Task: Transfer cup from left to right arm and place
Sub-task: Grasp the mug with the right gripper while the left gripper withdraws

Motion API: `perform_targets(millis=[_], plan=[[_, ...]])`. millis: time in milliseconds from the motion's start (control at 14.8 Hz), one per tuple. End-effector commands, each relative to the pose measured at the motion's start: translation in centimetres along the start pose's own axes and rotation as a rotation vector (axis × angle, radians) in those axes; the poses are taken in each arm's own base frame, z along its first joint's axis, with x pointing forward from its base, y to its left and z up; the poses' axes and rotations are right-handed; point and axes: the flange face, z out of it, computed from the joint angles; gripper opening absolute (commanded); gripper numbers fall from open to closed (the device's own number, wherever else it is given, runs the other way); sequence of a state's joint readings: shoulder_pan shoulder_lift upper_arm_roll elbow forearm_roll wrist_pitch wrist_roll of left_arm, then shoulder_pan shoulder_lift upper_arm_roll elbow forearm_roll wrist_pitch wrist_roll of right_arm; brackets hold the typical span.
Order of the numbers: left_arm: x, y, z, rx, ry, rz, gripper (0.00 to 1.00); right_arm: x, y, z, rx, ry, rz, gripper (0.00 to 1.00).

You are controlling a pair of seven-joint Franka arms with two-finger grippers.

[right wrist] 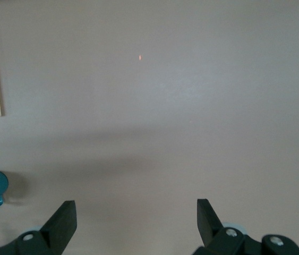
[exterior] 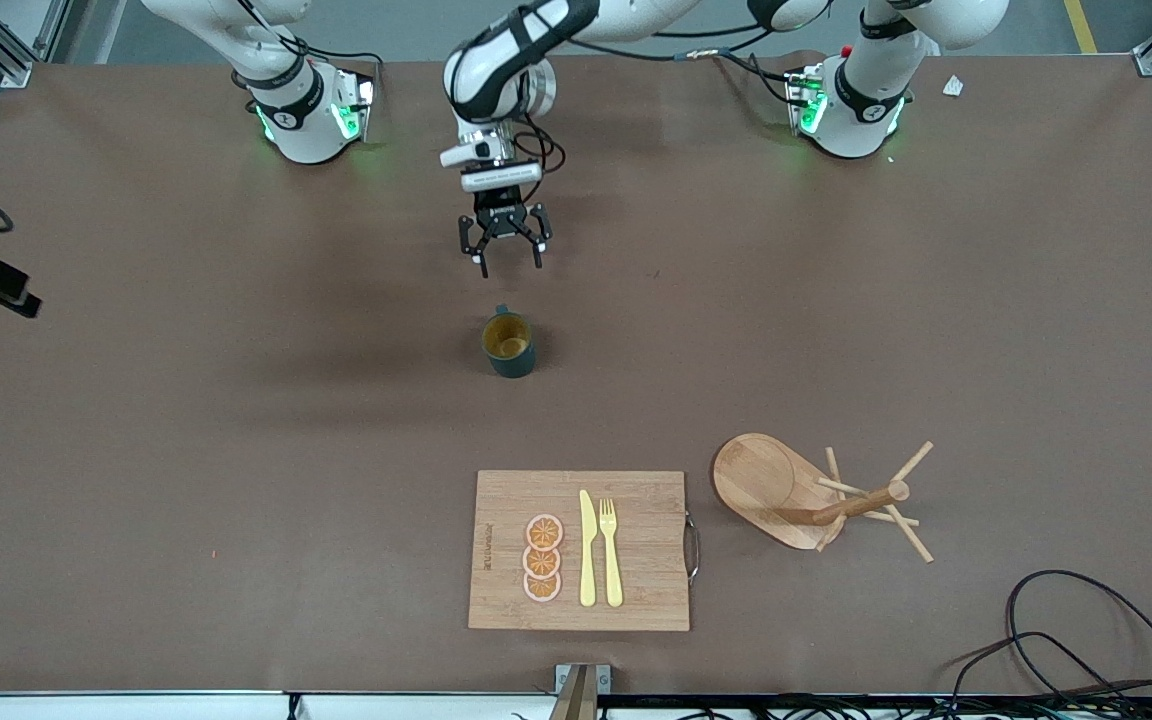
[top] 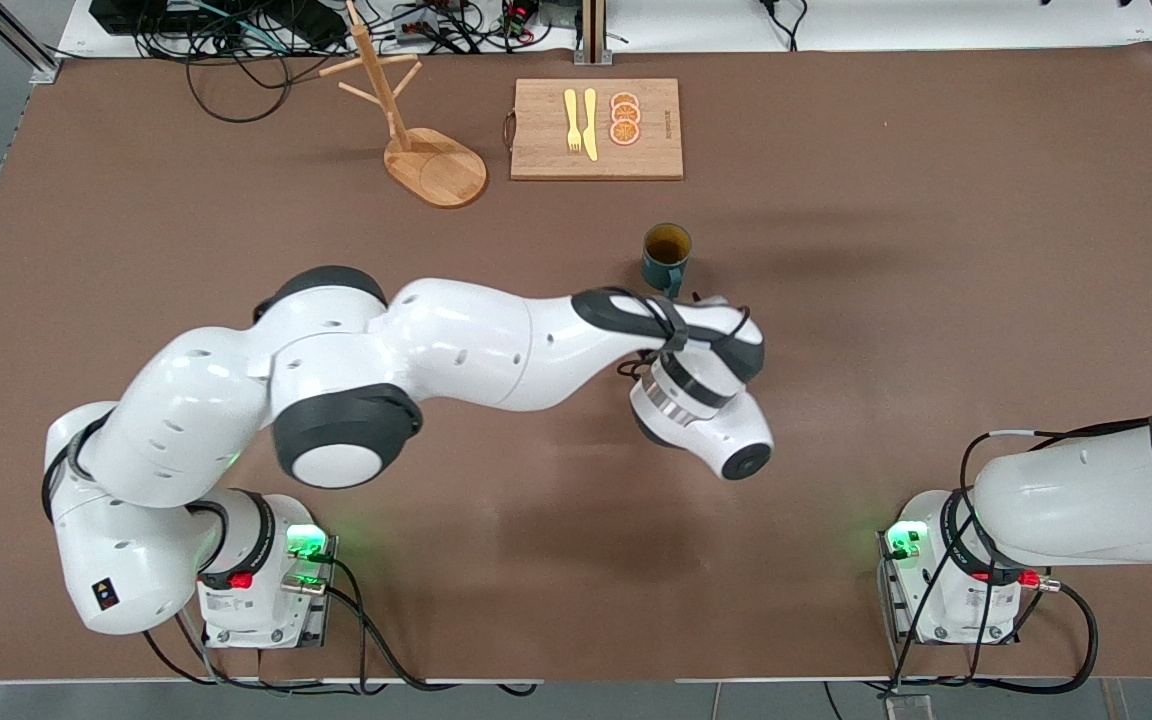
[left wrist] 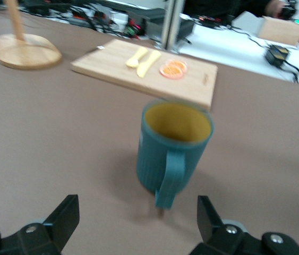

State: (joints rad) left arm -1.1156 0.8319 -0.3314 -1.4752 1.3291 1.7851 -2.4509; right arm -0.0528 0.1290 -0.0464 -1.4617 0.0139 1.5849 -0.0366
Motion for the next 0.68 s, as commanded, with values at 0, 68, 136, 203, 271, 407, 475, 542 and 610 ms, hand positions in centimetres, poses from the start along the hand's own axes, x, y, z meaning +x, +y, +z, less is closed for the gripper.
perform_targets(millis=[0,68,136,203,271,407,475,542,610], plan=[[10.7,1.8,-2.7,0.069,-0.075,-0.045,0.98,2.5,-1.8,4.7,0.034,-0.068,-0.025,1.0],[15.1,2.3,-2.8,0.105,-0.135,-0.025,0.98,3.2,-2.3,7.0,0.053,-0.111,-0.033,1.0],[19.6,2.7,-2.8,0.136,-0.218,0.028,0.97,3.3,-2.3,8.5,0.069,-0.145,-0.03,1.0],[23.4,3.0,-2.7,0.146,-0.285,0.089,0.93,2.9,-3.1,9.5,0.073,-0.184,-0.031,1.0],[27.7,2.6,-2.1,0.146,-0.345,0.152,0.94,2.6,-5.1,10.1,0.069,-0.208,-0.053,0.96],[35.6,0.7,1.3,0.164,-0.406,0.192,0.97,2.9,-8.6,11.0,0.056,-0.189,0.038,0.98],[39.2,-0.5,3.2,0.167,-0.435,0.22,0.98,3.0,-11.8,11.8,0.046,-0.179,0.077,0.99],[42.3,-1.5,4.5,0.153,-0.478,0.271,0.99,2.9,-15.0,12.9,0.027,-0.184,0.129,1.0],[46.0,-3.5,6.2,0.143,-0.528,0.304,0.99,2.7,-17.5,14.2,0.01,-0.193,0.191,1.0]])
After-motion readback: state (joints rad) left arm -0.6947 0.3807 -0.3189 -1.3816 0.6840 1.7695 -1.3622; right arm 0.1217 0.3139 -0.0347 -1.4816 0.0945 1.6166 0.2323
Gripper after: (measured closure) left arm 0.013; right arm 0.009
